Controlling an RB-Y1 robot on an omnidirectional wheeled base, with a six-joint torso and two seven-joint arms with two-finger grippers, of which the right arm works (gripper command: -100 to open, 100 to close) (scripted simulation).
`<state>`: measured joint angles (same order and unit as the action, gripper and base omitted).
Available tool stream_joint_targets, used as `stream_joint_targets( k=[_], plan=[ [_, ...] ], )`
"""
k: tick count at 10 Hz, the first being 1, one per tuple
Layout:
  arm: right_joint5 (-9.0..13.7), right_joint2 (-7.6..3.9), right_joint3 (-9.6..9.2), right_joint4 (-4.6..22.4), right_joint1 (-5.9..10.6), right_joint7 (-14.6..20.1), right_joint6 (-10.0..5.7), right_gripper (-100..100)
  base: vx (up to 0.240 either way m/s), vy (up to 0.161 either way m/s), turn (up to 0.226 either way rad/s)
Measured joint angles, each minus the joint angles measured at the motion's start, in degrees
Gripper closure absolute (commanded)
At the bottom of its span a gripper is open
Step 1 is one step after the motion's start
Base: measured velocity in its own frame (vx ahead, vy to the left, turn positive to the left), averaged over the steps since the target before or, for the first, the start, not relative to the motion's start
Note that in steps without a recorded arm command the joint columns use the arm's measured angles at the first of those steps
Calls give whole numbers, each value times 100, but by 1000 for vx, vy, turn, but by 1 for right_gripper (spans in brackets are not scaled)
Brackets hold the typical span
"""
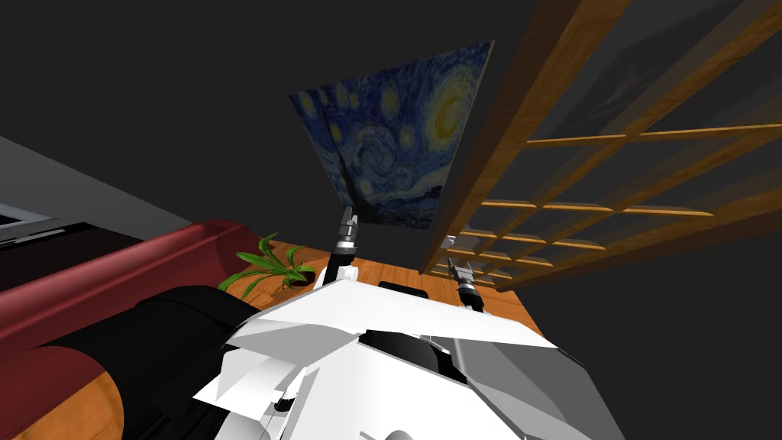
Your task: Pull the door open
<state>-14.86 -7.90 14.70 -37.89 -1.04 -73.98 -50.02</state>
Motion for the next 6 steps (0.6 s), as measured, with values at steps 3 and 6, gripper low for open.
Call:
stream_joint_targets(
  k=[3,6],
  plan=[
    [190,128,109,266,274,-311,80,-100,90,-103,92],
    [301,323,117,524,684,-553,3,-100,137,-78,50]
  ],
)
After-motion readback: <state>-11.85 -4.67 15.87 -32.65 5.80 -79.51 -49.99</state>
